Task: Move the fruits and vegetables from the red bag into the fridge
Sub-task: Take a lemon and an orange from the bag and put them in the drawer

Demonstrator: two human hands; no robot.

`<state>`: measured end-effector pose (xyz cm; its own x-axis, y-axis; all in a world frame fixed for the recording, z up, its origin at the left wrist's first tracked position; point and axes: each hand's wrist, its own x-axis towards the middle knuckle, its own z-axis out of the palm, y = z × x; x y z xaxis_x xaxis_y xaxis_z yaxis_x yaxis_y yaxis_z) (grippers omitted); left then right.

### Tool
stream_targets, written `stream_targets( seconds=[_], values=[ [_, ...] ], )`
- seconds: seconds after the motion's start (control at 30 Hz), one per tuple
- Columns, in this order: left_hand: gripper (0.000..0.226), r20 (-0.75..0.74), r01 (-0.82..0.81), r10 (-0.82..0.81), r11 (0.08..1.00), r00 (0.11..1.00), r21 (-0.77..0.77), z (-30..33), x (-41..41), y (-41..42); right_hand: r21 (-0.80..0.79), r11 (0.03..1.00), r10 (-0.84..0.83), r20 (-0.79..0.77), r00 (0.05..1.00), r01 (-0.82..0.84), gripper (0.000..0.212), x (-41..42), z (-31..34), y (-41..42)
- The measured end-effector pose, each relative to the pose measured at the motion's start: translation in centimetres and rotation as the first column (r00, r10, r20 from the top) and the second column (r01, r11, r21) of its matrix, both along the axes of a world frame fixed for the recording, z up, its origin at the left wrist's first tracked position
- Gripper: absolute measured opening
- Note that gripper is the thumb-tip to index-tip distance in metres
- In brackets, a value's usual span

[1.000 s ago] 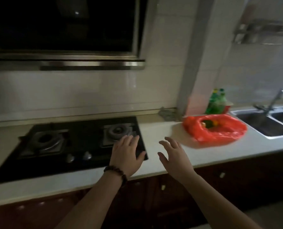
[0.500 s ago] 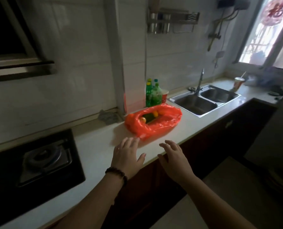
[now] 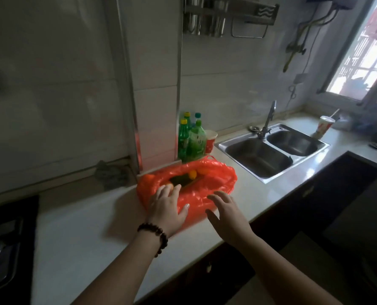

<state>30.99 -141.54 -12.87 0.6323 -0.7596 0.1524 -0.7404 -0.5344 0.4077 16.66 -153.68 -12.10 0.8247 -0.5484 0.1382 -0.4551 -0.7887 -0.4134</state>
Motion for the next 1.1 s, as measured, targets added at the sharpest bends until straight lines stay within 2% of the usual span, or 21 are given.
stream_targets(
  seconds=[0.13, 0.3, 0.47, 0.6, 0.7, 0.8, 0.93, 1.1],
  values=[
    [0.063, 0.006, -0.008, 0.008, 1.000, 1.000, 0.026, 0.4, 2.4, -4.5, 0.033, 0.999, -0.005, 0.067, 0.998, 0.003, 0.039, 3.2, 0.2, -5.0],
    [0.061, 0.020, 0.018, -0.019, 0.998, 1.000, 0.054, -0.2, 4.2, -7.9, 0.066, 0.998, -0.022, 0.048, 0.999, 0.019, 0.039, 5.3, -1.4, -9.0],
    [0.056, 0.032, 0.017, -0.017, 1.000, 0.999, 0.007, -1.7, 5.5, -10.5, 0.103, 0.995, -0.018, 0.031, 0.999, 0.015, 0.039, 7.6, -3.6, -12.7],
    [0.048, 0.037, -0.008, 0.009, 0.999, 0.999, -0.037, -3.5, 6.2, -12.9, 0.121, 0.990, 0.069, 0.023, 0.997, -0.072, 0.041, 9.9, -5.1, -15.6],
    [0.046, 0.076, -0.034, 0.037, 0.999, 0.996, -0.041, -4.8, 6.8, -15.6, 0.089, 0.977, 0.192, 0.037, 0.981, -0.195, 0.040, 11.9, -6.3, -18.6],
    [0.047, 0.128, -0.037, 0.035, 0.999, 0.991, 0.015, -5.7, 7.9, -19.0, 0.078, 0.943, 0.322, 0.025, 0.946, -0.323, 0.039, 14.1, -7.8, -21.9],
    [0.058, 0.098, -0.114, 0.100, 0.981, 0.990, 0.155, -7.9, 9.8, -22.5, 0.033, 0.882, 0.470, -0.090, 0.878, -0.469, 0.043, 16.9, -9.8, -25.9],
    [0.071, 0.095, -0.167, 0.143, 0.929, 0.985, 0.331, -10.1, 12.2, -25.0, 0.000, 0.821, 0.555, -0.234, 0.798, -0.571, 0.050, 20.1, -10.4, -30.8]
  ],
)
